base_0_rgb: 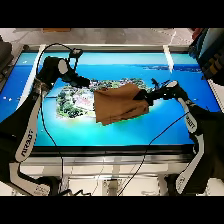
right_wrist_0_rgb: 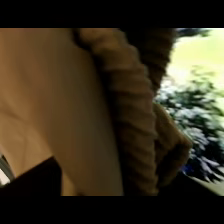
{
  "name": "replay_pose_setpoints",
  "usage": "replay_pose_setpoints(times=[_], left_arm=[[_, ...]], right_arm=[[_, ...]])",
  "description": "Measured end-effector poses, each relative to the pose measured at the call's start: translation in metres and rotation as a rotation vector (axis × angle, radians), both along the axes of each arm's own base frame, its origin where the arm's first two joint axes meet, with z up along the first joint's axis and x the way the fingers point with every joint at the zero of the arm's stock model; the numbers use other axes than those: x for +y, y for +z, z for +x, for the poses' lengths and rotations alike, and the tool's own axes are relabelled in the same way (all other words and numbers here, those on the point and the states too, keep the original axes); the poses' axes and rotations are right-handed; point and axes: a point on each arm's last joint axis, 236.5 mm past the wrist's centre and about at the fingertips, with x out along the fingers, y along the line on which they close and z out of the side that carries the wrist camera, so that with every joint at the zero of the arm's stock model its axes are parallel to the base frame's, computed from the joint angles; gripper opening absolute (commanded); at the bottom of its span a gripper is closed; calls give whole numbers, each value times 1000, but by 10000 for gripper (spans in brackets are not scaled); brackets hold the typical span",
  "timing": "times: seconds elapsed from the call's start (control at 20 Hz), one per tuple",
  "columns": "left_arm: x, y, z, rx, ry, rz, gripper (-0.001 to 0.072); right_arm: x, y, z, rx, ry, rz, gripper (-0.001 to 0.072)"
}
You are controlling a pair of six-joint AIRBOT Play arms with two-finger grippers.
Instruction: Fold the clothes and pants, and hang the long-sleeved shirts on hangers.
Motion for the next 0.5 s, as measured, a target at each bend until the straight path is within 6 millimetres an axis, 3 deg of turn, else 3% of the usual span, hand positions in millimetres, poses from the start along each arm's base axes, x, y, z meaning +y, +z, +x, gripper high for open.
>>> replay_pose_setpoints(times=[0.1, 0.25, 0.35, 0.5], left_arm=[[0, 0, 0, 0, -1, 0, 12], [1, 14, -2, -29, -23, 5, 12], [2, 37, -6, -73, -32, -2, 13], [5, 85, -17, -164, -39, -22, 13]], right_arm=[[19, 4, 4, -40, 17, 3, 26], [31, 22, 13, -111, 16, 2, 26], [26, 50, 22, -179, -4, 3, 25], [-3, 113, 35, -298, -58, 3, 26]])
